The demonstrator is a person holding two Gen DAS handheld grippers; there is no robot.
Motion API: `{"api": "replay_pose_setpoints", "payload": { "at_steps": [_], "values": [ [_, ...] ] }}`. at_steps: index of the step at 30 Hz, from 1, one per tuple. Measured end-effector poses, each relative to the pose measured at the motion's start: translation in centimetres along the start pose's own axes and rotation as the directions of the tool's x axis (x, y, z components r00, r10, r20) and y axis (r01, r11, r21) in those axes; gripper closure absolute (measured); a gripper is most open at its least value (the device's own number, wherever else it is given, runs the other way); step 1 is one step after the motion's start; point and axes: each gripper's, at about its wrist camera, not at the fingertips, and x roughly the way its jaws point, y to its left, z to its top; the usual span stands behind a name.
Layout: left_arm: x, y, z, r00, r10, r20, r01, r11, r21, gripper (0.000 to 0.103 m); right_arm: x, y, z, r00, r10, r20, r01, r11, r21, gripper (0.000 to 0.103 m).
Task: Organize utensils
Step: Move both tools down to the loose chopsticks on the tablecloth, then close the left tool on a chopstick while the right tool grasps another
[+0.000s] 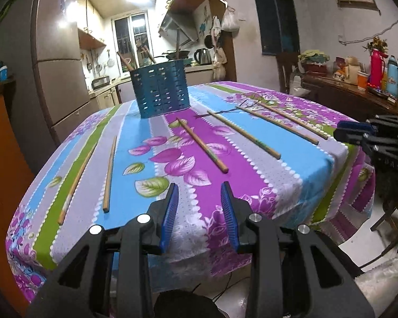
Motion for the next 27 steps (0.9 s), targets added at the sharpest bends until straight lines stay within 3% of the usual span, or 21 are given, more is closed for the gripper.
{"api": "replay_pose_setpoints", "payload": {
  "at_steps": [4,8,10,12,16,21,27],
  "values": [
    [-0.2,0.9,0.1,0.999,0.044,0.004,-0.044,0.999,-0.020,0.071,0.7,-0.3,0.0,1.000,0.004,-0.012,-0.004,1.000,0.030,0.086],
    [-0.8,4.5,-1.1,0.979,0.202,-0.002,-0.202,0.975,-0.098,0.071,0.7,-0.4,-0.2,1.000,0.000,-0.005,0.000,0.999,0.041,0.086],
    [-0.5,6.4,-1.3,0.968,0.248,-0.027,-0.249,0.956,-0.157,0.071,1.2,-0.6,-0.4,1.000,0.010,-0.019,-0.009,0.998,0.057,0.086],
    [0.4,7.8,-1.1,0.967,0.244,-0.071,-0.253,0.950,-0.184,0.071,1.5,-0.6,-0.7,0.999,0.021,-0.030,-0.019,0.998,0.063,0.086],
    [1.8,7.8,-1.2,0.968,0.238,-0.082,-0.248,0.958,-0.147,0.073,1.9,0.5,-0.4,0.998,0.064,-0.029,-0.063,0.997,0.051,0.086],
    [2.2,8.3,-1.8,0.976,0.206,-0.066,-0.215,0.959,-0.183,0.096,2.6,3.3,0.3,0.992,0.124,-0.023,-0.124,0.992,-0.003,0.086],
    [2.3,8.5,-2.2,0.977,0.207,-0.040,-0.211,0.957,-0.199,0.097,2.5,1.9,0.4,1.000,0.002,-0.002,-0.002,1.000,0.025,0.086]
  ]
}}
